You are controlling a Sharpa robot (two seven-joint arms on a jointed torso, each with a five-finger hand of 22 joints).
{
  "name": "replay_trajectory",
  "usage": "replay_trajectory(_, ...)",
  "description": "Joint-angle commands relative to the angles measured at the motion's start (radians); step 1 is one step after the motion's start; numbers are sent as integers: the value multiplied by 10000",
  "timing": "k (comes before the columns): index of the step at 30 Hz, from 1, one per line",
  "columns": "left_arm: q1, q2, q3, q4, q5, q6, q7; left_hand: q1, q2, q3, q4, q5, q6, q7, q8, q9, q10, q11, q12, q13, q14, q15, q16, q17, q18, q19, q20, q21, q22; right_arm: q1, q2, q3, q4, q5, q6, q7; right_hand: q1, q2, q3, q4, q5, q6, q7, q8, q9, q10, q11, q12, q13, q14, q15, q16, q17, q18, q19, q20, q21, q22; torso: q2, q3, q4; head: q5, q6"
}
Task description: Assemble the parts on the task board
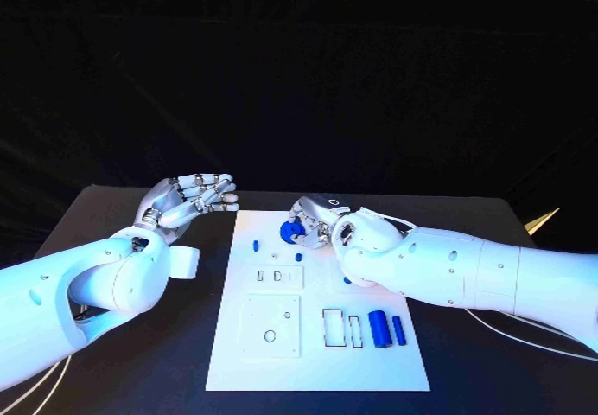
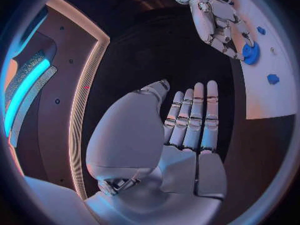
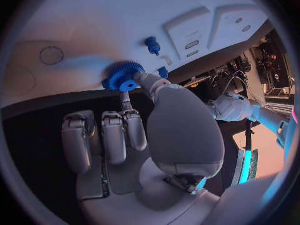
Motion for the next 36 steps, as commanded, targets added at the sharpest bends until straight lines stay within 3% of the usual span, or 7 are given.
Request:
replay_trajectory(1,11,29,7,0,16,188,42,-75,-48,55,19,-49,-87,286,-60,8,14,47,-57,9,-2,57,-59,9,91,-90,-7,18,8,3,30,4,-50,-175,125,-52,-204,-58,35,1,-119,-386,88,-285,-22,61,150,-155,1458,837,52,69,1631,-69,1045,50,37,2632,3,-5,-4,8,-5)
replay_trajectory(5,11,40,7,-12,16,192,38,-75,-48,55,19,-49,-87,286,-60,8,14,47,-57,9,-2,57,-59,9,91,-90,-7,18,8,3,42,1,-50,-132,158,16,-445,-263,-203,22,-341,-933,238,-688,-173,-144,303,-419,1251,845,196,91,1687,-69,1045,186,37,2632,4,-7,-7,5,-15)
replay_trajectory(9,11,40,7,-18,16,186,33,-75,-48,55,19,-49,-87,286,-60,8,14,47,-57,9,-2,57,-59,9,91,-90,-7,18,8,3,16,-2,-37,-98,183,52,-536,-272,-377,80,-359,-998,261,-761,-205,-174,330,-453,1225,851,225,102,1718,-69,1045,223,37,2632,-2,-5,-6,0,-21)
replay_trajectory(17,11,29,7,-16,16,165,19,-90,-52,66,19,-52,-88,289,-62,11,16,49,-63,9,-6,59,-66,26,91,-105,-6,35,17,2,-78,-8,10,36,311,120,-642,-214,-574,180,-173,-837,239,-720,-195,-116,319,-373,1292,855,226,113,1747,-69,1045,243,37,2632,-1,-5,-8,10,-32)
replay_trajectory(22,11,33,7,-29,16,150,5,-95,-54,69,19,-53,-90,290,-64,11,15,50,-65,9,-9,60,-69,31,90,-110,-5,40,20,0,-125,-12,20,88,395,147,-990,-100,-739,454,232,-600,181,-640,-177,8,274,-212,1425,882,196,154,1874,-69,1045,226,37,2632,9,-4,-13,1,-23)
replay_trajectory(36,10,14,6,-29,16,133,4,-95,-54,69,19,-53,-90,290,-64,11,15,50,-65,9,-9,60,-69,31,90,-110,-5,40,20,-14,-261,-31,109,208,673,114,-1364,73,-763,745,410,-322,84,-524,-157,128,190,-65,1550,899,121,180,1950,-69,1045,157,37,2632,-2,0,0,-10,-65)
